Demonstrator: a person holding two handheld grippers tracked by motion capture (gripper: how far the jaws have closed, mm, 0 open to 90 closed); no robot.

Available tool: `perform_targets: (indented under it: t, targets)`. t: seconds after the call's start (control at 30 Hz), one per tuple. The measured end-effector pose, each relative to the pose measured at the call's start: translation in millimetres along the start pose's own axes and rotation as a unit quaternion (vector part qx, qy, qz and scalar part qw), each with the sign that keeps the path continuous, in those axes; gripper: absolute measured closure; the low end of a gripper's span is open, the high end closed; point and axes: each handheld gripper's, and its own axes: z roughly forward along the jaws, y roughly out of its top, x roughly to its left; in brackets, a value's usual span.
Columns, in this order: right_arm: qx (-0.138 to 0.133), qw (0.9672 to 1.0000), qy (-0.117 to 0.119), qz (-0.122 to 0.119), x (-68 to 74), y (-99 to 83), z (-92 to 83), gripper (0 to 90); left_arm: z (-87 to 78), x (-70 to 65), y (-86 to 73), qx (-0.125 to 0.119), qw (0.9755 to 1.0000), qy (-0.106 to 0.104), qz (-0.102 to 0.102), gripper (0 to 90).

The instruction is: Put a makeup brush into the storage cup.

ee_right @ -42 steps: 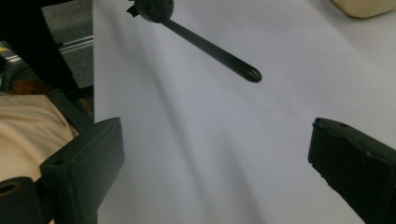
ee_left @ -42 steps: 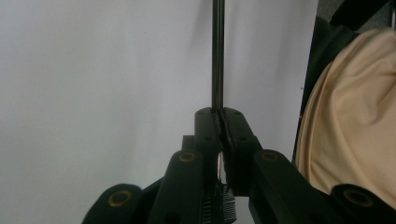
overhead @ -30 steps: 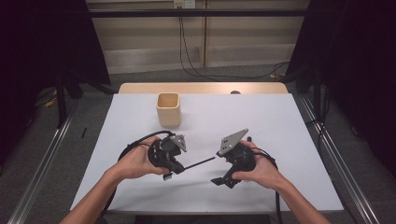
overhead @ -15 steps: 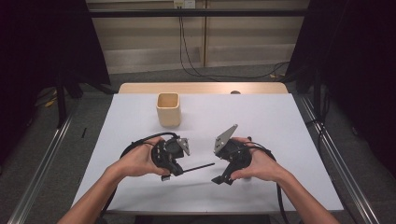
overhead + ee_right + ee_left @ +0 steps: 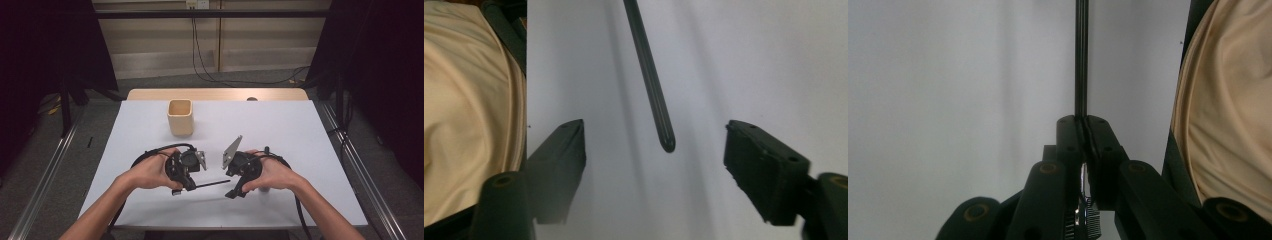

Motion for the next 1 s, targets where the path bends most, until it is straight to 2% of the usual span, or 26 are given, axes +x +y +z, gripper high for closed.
perform_targets:
  t: [0.07, 0.1, 0.2, 0.27, 0.3, 0.37, 0.43, 0.53, 0.63, 0.7, 0.73, 0.77, 1.0]
  targets:
    - [-0.002, 1.0, -0.003, -0.007, -1.4, 2.0, 0.2, 29.5, 0.7, 0.9, 0.5, 0.004, 1.0, -0.004, 0.004, 85.5]
    - [0.003, 1.0, 0.006, -0.005, -0.7, 2.7, 1.0, 30.0, 2.0, 1.1, 1.0, 0.001, 1.0, -0.006, 0.0, 85.5]
    - [0.008, 0.9999, 0.001, -0.011, 0.0, 4.8, 3.8, 34.5, 5.3, 0.4, 2.7, -0.01, 0.9999, -0.006, 0.0, 85.5]
    - [0.005, 0.9999, 0.002, -0.016, 1.8, 5.7, 5.5, 39.2, 7.7, -0.7, 3.1, -0.017, 0.9998, -0.013, 0.0, 85.5]
    - [0.004, 0.9998, 0.0, -0.02, 2.4, 6.1, 6.7, 43.7, 8.2, -0.4, 3.2, -0.011, 0.9999, -0.008, 0.008, 85.5]
    - [0.008, 0.9997, -0.001, -0.024, 2.7, 6.4, 7.2, 49.3, 10.1, -1.1, 2.8, -0.011, 0.9999, -0.006, 0.004, 85.6]
    - [0.004, 0.9996, 0.005, -0.026, 3.1, 7.1, 6.7, 56.6, 10.6, -0.4, 2.6, -0.014, 0.9998, -0.012, 0.002, 85.5]
    - [0.004, 0.9995, 0.005, -0.031, 3.4, 7.4, 6.4, 64.5, 11.7, -0.6, 2.6, -0.01, 0.9999, -0.007, 0.008, 85.5]
    - [0.007, 0.9994, 0.006, -0.034, 2.6, 6.8, 6.5, 71.0, 12.2, -0.4, 2.3, -0.009, 0.9999, -0.012, 0.005, 85.5]
    - [0.004, 0.9993, 0.002, -0.036, 1.8, 6.5, 6.1, 73.7, 12.7, 0.7, 1.6, -0.006, 0.9998, -0.015, 0.007, 85.5]
    - [0.003, 0.9993, 0.003, -0.038, 1.4, 6.4, 5.9, 75.5, 13.3, 0.1, 1.4, -0.009, 0.9998, -0.016, 0.002, 85.5]
    - [0.004, 0.9993, 0.004, -0.036, 1.5, 6.5, 5.8, 76.5, 13.2, 1.0, 1.3, 0.0, 0.9998, -0.015, 0.013, 85.6]
    - [0.009, 0.9991, 0.004, -0.04, 1.7, 7.2, 8.8, 81.8, 14.7, -0.5, 1.1, -0.004, 0.9999, -0.013, 0.01, 85.6]
